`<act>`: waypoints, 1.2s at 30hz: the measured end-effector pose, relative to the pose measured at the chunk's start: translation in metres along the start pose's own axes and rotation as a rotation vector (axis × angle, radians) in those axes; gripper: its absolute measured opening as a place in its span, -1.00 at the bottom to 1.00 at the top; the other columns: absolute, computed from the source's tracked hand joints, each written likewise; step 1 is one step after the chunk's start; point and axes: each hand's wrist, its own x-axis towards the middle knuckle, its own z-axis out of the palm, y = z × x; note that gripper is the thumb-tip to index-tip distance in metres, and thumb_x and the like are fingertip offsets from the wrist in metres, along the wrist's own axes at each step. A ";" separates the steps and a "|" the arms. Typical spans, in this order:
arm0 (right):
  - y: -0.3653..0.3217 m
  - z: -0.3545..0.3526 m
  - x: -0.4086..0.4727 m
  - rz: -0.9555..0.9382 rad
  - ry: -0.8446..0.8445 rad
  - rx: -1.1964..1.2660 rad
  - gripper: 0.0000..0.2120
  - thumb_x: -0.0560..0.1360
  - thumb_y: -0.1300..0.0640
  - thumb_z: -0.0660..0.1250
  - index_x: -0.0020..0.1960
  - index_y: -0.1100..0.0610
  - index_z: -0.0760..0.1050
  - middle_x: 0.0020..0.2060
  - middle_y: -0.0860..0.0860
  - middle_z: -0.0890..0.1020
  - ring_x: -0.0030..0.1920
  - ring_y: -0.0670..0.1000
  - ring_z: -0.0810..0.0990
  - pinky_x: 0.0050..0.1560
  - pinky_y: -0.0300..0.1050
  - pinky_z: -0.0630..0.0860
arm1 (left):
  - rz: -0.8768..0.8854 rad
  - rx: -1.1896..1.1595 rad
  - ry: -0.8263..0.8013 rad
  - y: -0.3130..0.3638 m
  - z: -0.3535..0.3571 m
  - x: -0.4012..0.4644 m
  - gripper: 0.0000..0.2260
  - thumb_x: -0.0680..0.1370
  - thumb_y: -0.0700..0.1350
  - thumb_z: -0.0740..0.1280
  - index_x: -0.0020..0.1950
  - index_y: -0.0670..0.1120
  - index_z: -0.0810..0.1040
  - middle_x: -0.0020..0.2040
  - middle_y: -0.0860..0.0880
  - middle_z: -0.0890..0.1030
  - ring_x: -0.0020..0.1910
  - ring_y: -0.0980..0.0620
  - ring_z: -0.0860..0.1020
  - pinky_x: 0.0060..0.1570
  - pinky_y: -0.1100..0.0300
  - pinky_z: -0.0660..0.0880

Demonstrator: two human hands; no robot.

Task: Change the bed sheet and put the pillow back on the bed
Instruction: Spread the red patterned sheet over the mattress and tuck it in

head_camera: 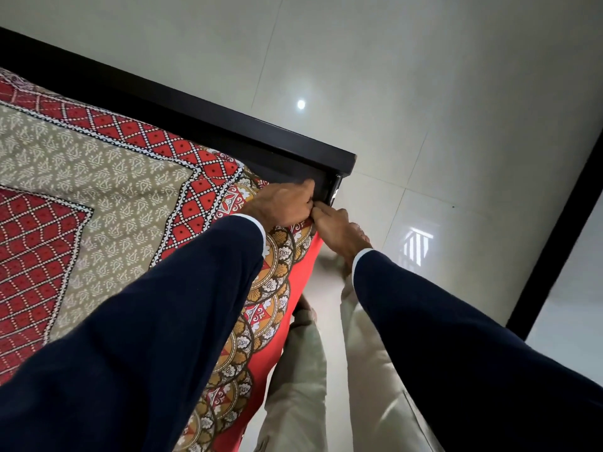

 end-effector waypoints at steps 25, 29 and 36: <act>-0.162 0.023 0.103 -0.085 -0.118 0.035 -0.54 0.58 0.02 0.27 0.43 0.16 0.39 0.29 0.10 0.58 0.23 0.15 0.58 0.30 0.11 0.51 | -0.225 0.285 0.309 -0.171 -0.048 -0.102 -0.52 0.64 0.17 -0.09 0.27 -0.03 0.48 0.24 -0.09 0.56 0.24 -0.08 0.50 0.39 -0.15 0.30; -0.179 0.042 0.111 -0.128 -0.116 0.031 -0.76 0.52 -0.05 0.38 0.02 0.12 0.60 -0.03 0.07 0.70 -0.04 0.09 0.68 0.10 0.11 0.62 | -0.150 0.292 0.358 -0.182 -0.036 -0.108 -0.49 0.66 0.17 -0.13 0.32 -0.05 0.46 0.32 -0.10 0.51 0.34 -0.10 0.44 0.44 -0.18 0.24; -0.180 0.016 0.070 -0.357 0.494 -0.362 -0.86 0.58 0.01 0.28 0.07 -0.01 0.57 -0.10 -0.04 0.69 -0.16 0.04 0.62 -0.13 -0.08 0.55 | -0.108 0.210 0.428 -0.190 -0.018 -0.121 -0.56 0.70 0.15 -0.03 0.45 -0.02 0.38 0.40 -0.09 0.46 0.45 -0.11 0.35 0.53 -0.23 0.11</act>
